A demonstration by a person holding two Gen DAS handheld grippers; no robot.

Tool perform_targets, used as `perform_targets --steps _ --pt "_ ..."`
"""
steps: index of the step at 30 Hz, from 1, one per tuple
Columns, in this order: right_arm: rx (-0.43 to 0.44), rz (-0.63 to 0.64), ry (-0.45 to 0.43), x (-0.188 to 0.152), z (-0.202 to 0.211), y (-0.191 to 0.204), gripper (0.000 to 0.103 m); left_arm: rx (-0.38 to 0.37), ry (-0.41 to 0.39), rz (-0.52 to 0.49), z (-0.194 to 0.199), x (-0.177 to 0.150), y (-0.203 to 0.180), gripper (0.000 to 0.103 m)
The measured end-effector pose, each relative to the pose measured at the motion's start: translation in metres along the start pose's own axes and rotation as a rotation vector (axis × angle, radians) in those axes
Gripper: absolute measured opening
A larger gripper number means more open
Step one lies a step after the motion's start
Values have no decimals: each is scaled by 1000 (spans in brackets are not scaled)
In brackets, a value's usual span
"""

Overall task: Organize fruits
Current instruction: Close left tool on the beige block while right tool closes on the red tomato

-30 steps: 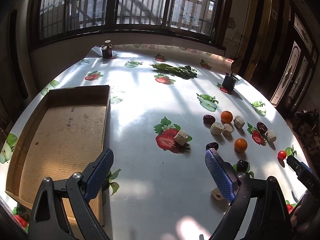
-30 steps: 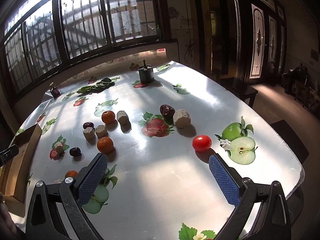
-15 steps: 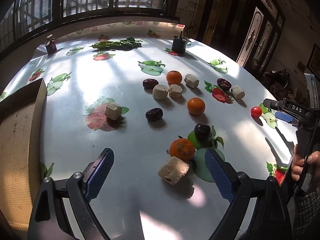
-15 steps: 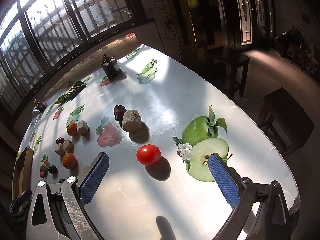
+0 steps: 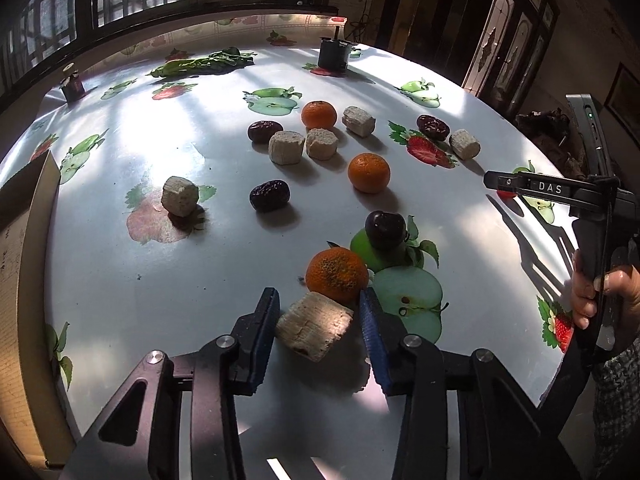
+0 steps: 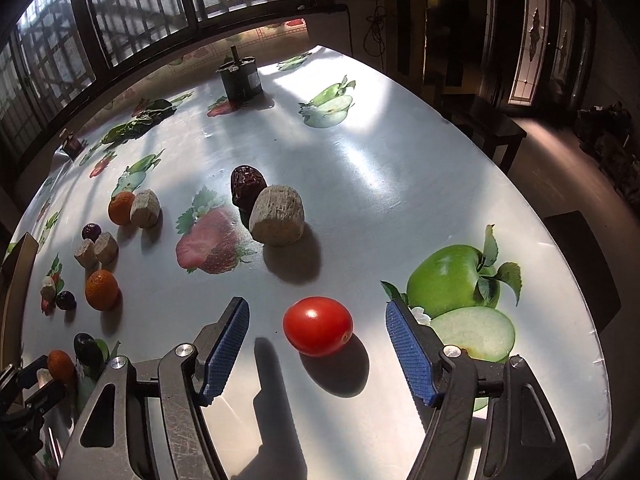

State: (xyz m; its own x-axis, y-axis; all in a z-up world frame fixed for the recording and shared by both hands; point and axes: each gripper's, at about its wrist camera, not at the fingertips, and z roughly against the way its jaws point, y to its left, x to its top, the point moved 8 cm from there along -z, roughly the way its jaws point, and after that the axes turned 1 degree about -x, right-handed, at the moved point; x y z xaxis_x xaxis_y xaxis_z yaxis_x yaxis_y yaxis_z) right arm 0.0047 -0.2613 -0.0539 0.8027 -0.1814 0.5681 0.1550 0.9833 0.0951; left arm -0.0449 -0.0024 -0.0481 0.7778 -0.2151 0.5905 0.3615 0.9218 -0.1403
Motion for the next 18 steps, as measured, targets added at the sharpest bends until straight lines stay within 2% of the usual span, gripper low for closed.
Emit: perform_targets --steps 4,5,6,7,13,18 --pt "-19 21 -5 1 -1 3 75 14 -8 -4 3 -1 0 33" --pt "-28 32 -9 1 -1 4 66 14 -9 0 4 -1 1 29" --pt "-52 51 -13 2 -1 5 46 16 -11 2 5 -2 2 29" --pt "-76 66 -15 1 -1 6 37 22 -15 6 8 -2 3 29" --pt "-55 99 -60 0 27 25 35 4 -91 56 44 6 20 29" --pt "92 121 -133 10 87 67 35 -30 -225 125 122 27 50 29"
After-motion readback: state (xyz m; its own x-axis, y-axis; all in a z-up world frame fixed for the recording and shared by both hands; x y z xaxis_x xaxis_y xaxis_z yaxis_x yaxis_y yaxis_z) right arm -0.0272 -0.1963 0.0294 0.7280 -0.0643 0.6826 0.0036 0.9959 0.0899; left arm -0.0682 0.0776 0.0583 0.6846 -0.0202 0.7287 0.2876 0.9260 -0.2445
